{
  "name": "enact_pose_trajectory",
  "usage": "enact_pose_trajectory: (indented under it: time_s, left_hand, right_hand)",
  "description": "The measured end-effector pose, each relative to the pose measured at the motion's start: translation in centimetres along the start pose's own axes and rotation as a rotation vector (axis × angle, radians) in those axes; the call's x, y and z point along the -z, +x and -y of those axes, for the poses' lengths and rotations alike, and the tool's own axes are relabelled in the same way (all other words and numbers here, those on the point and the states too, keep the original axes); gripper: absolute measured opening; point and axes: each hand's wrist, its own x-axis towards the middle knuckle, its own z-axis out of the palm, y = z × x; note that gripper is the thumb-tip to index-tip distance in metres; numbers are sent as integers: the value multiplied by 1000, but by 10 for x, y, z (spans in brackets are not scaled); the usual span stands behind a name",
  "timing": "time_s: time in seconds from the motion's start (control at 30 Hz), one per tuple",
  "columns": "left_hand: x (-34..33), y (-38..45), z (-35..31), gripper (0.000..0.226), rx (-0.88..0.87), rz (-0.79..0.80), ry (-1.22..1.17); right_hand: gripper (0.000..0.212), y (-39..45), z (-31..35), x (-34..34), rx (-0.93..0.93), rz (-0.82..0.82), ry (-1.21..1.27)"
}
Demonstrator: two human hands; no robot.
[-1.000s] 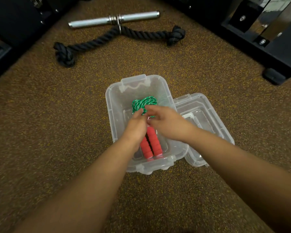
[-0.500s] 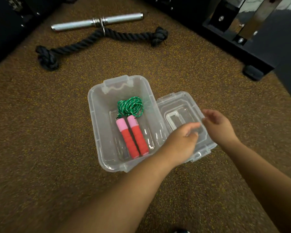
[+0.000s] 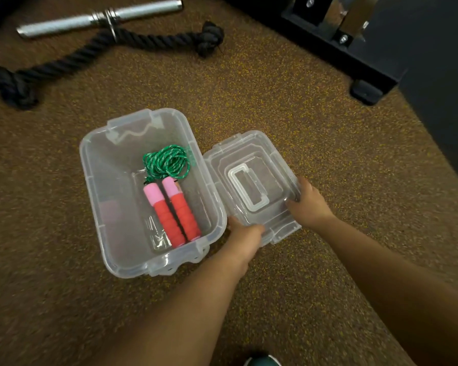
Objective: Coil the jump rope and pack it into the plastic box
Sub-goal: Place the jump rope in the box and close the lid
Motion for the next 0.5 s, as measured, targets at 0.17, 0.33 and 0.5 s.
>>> enact_pose_trajectory:
  time_s: [0.17,0.33,0.5]
  left_hand:
    - [-6,-17,-14,52,64,-15,-164]
    - [-24,-58,-54,34,-147,36,-143]
    - [4,-94,-97,54,-561,-122,90]
  right_hand:
    - [53,-9,7,39,-92,-169,100]
    - [36,-42,15,105,-39,-334,438]
    - [22,-84,64,124,90,-423,733]
